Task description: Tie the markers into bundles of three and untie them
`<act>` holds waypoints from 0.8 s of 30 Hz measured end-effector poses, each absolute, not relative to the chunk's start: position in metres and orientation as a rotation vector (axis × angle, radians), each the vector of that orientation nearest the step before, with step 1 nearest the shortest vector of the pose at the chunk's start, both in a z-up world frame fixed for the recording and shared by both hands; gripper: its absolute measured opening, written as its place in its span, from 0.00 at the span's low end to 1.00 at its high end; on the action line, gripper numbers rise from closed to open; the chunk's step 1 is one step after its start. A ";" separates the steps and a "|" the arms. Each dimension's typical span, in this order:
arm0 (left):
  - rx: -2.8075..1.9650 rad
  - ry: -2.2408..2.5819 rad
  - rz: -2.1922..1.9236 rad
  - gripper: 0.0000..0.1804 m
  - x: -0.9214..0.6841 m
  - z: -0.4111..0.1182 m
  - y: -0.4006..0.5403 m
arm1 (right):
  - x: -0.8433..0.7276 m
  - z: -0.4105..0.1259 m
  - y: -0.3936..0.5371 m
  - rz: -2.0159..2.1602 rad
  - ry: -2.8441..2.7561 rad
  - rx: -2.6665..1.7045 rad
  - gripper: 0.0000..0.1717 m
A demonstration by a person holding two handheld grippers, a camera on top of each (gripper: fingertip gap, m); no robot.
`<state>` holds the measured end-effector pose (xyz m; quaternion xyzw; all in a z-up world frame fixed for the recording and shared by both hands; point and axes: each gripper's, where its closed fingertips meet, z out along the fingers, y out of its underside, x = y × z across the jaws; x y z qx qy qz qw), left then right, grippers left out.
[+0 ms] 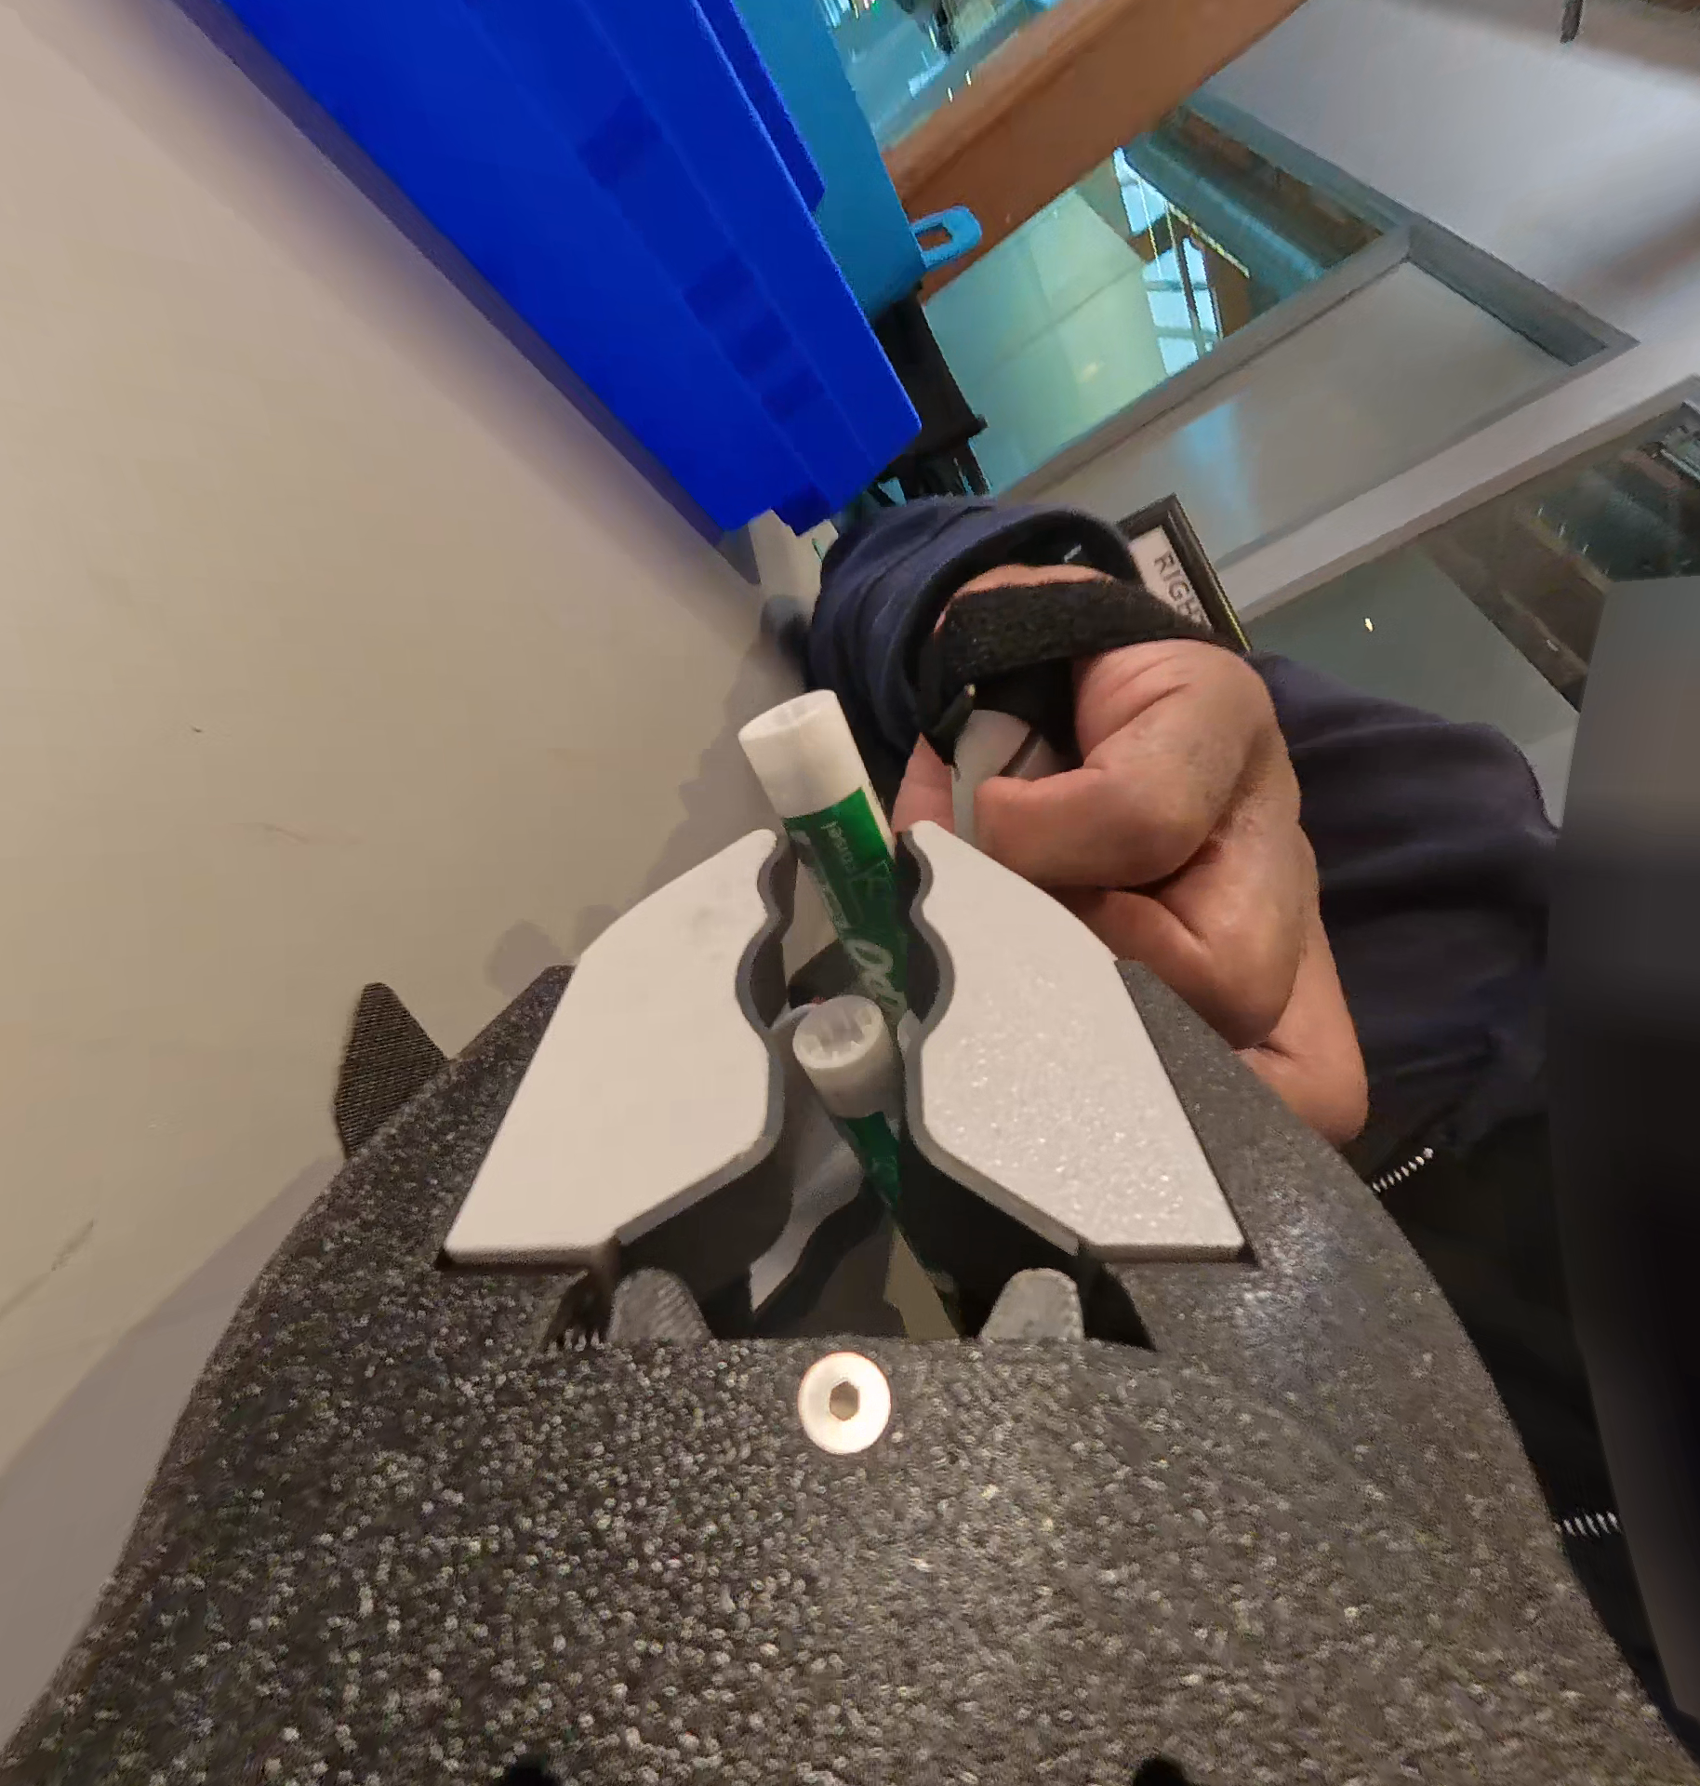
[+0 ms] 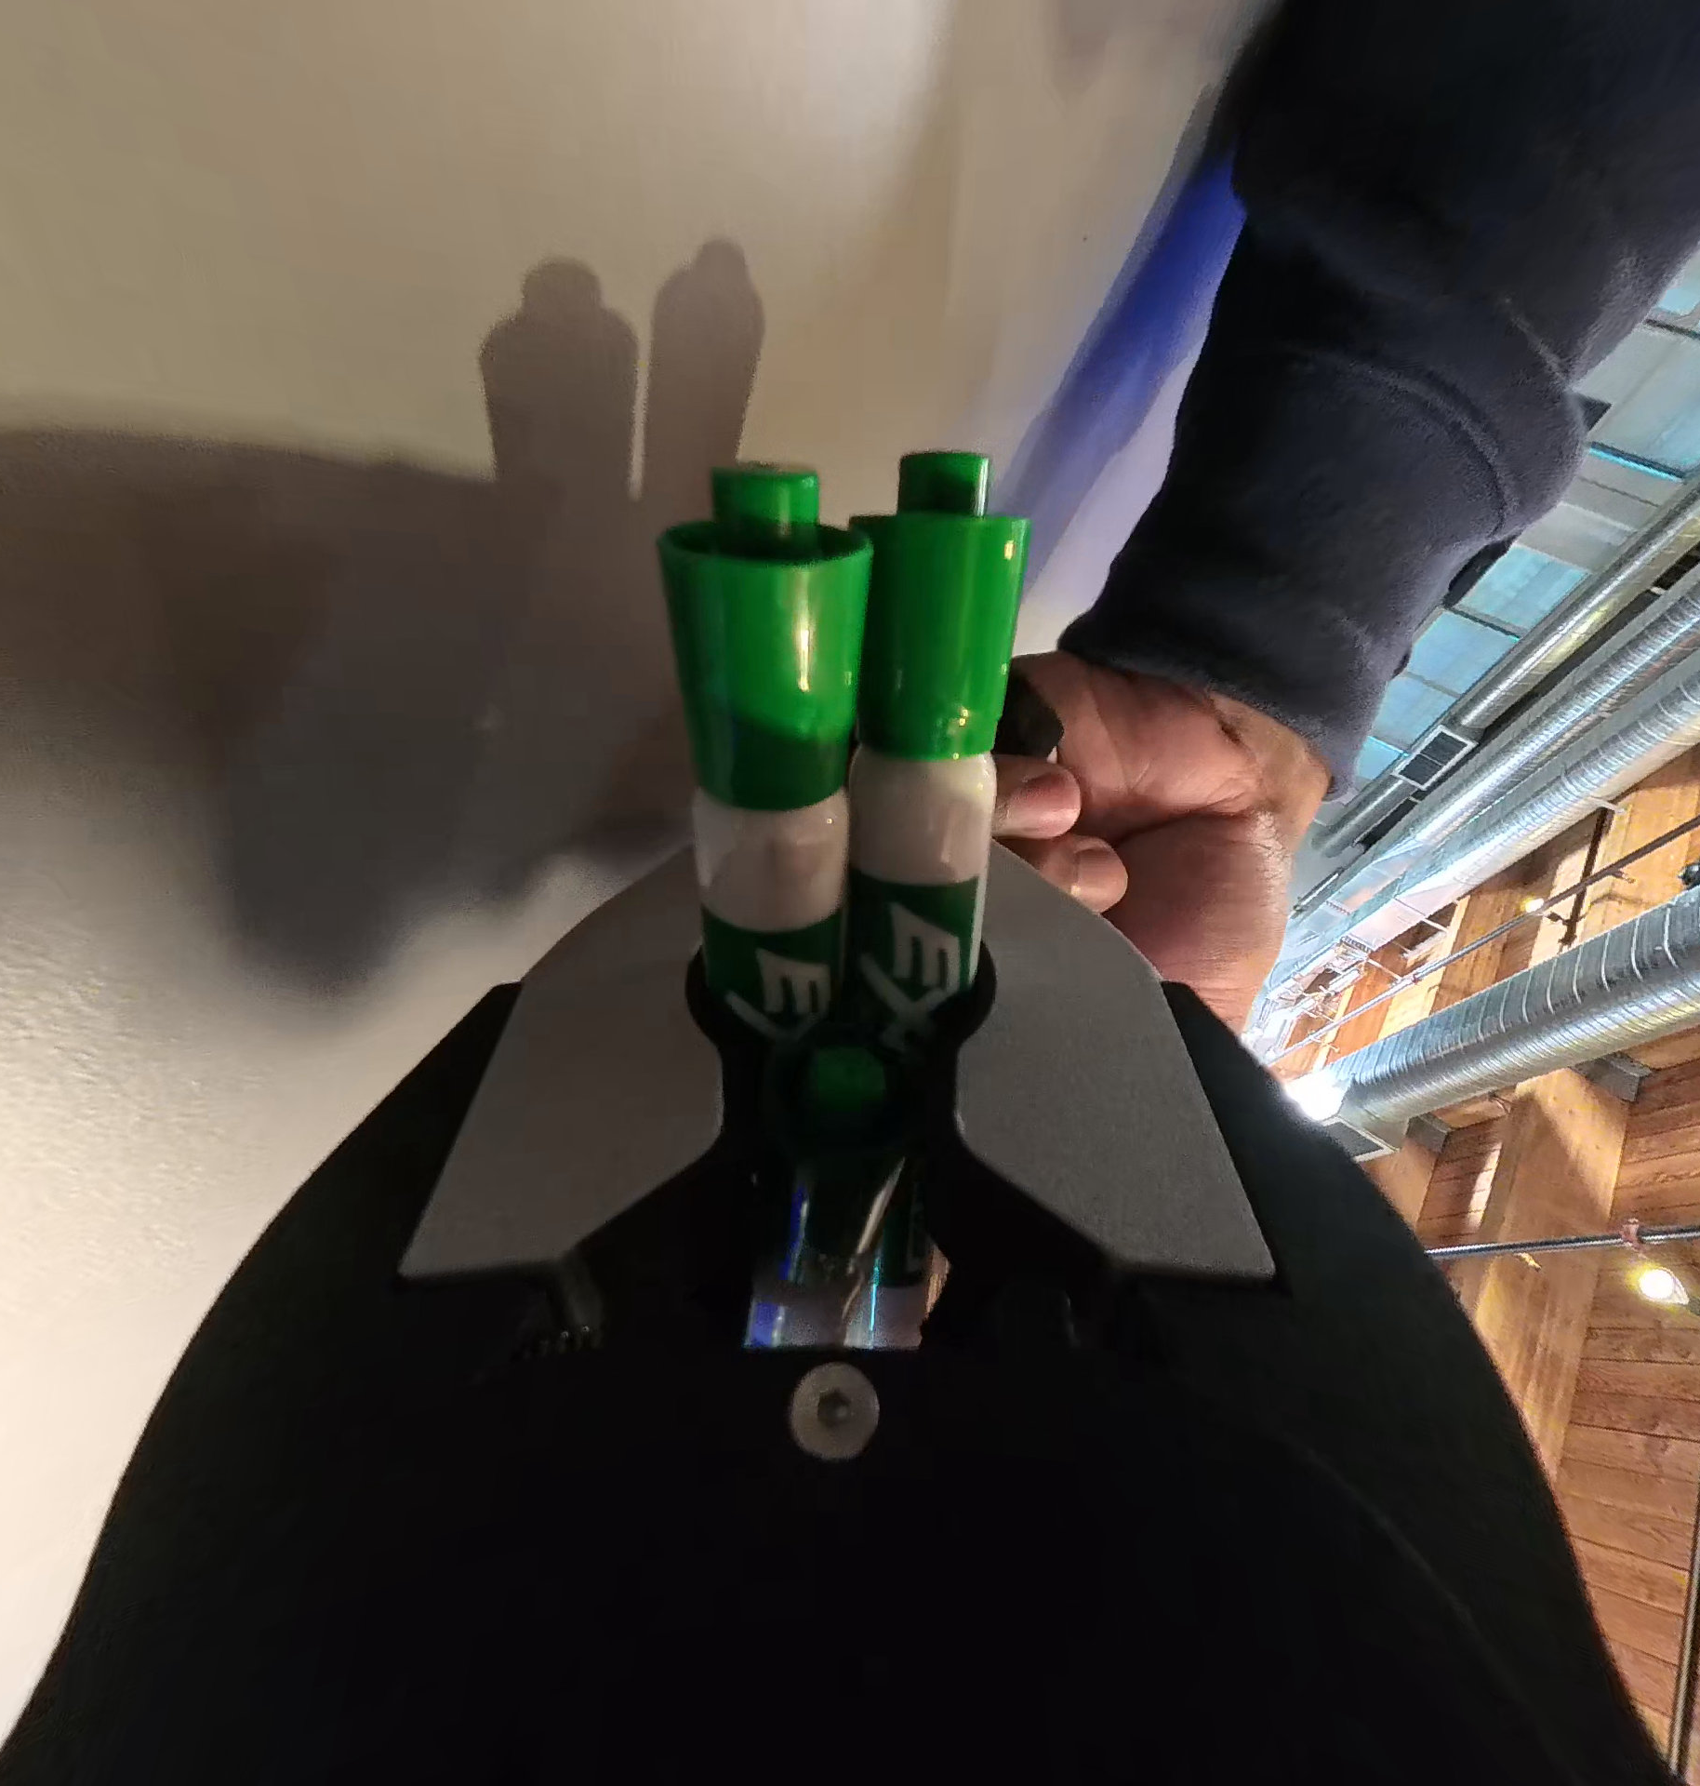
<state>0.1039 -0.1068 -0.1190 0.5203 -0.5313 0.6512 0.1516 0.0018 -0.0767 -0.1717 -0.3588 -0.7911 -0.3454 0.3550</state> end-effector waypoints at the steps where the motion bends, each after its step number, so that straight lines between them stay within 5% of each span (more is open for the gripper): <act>1: 1.514 -1.513 1.896 0.11 0.106 -0.117 -0.103 | 0.002 -0.172 -0.076 -0.896 -2.043 -0.929 0.23; 16: 1.950 -1.392 2.454 0.11 0.104 -0.070 0.034 | 0.033 -0.177 -0.086 -0.578 -2.033 -1.350 0.24; 24: 1.481 -2.062 1.642 0.11 0.044 -0.128 -0.059 | 0.095 -0.183 -0.095 -0.321 -1.957 -1.788 0.24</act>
